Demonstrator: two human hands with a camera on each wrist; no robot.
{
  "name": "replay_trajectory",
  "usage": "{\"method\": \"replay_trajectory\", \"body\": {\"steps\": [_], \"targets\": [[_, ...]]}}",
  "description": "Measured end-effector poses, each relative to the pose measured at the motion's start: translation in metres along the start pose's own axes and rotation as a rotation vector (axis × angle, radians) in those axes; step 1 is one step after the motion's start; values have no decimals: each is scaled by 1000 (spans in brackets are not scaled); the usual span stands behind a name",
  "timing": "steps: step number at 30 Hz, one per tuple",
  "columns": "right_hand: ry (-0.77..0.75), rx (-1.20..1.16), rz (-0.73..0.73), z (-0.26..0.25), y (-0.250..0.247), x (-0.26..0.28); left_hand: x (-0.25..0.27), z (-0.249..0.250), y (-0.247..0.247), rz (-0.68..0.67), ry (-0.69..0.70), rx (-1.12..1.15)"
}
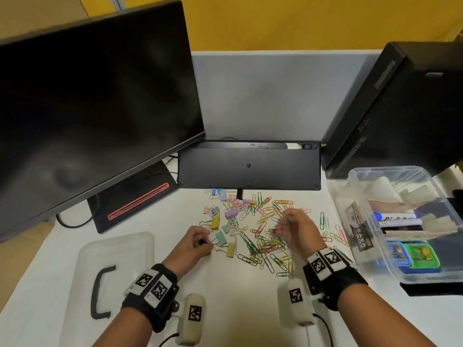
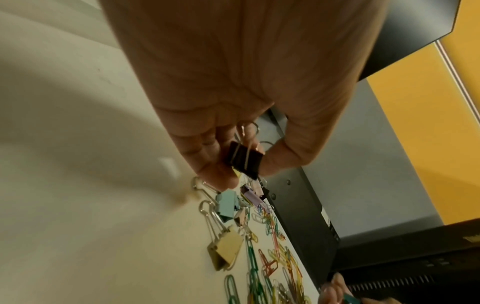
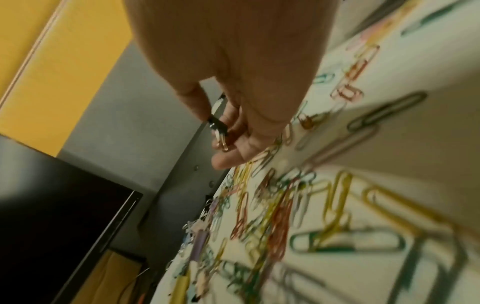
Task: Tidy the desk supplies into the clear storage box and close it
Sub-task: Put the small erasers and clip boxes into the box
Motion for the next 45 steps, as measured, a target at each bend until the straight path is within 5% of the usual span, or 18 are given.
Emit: {"method": "replay_trajectory", "body": {"steps": [3,6,12,15,21,27,30,35,39,41,45], "targets": [[104,-156,-56,13,23,6,-8,0,4,14,65,-244],[126,6,-163,20,52,15,-15,7,14,90,223,-549],[-264,1342,-367,31,92,30,-27,12,30,140,357,-989],[-369,1715,-367,41,101,34,-29,7,30,155,353,-1039],[-375,1748,-291,39,105,41,-28,-3,21,163,365,-1042],[-191,1489,-355,-5,77,64,-25,-9,15,142,386,-991],[-197,1276,-216,-54,48,77,-26,-9,12,136,357,-927],[-241,1271,256,-139,-24,88,-25,-5,11,137,266,-922],[-41,1319,576,-180,-96,66,-18,-1,14,159,230,-896],[73,1389,642,-194,-120,51,-11,1,18,169,231,-873],[177,1585,519,-206,-140,31,3,3,24,175,264,-828]]}}
Point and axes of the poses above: each hand's wrist, its own x-axis away from the middle knuckle, its own y-axis out of the palm, z = x × y, the point moved 2 cm from there along -x, towards the middle knuckle, and after that the axes turned 6 degrees about x, right-handed, at the moved point
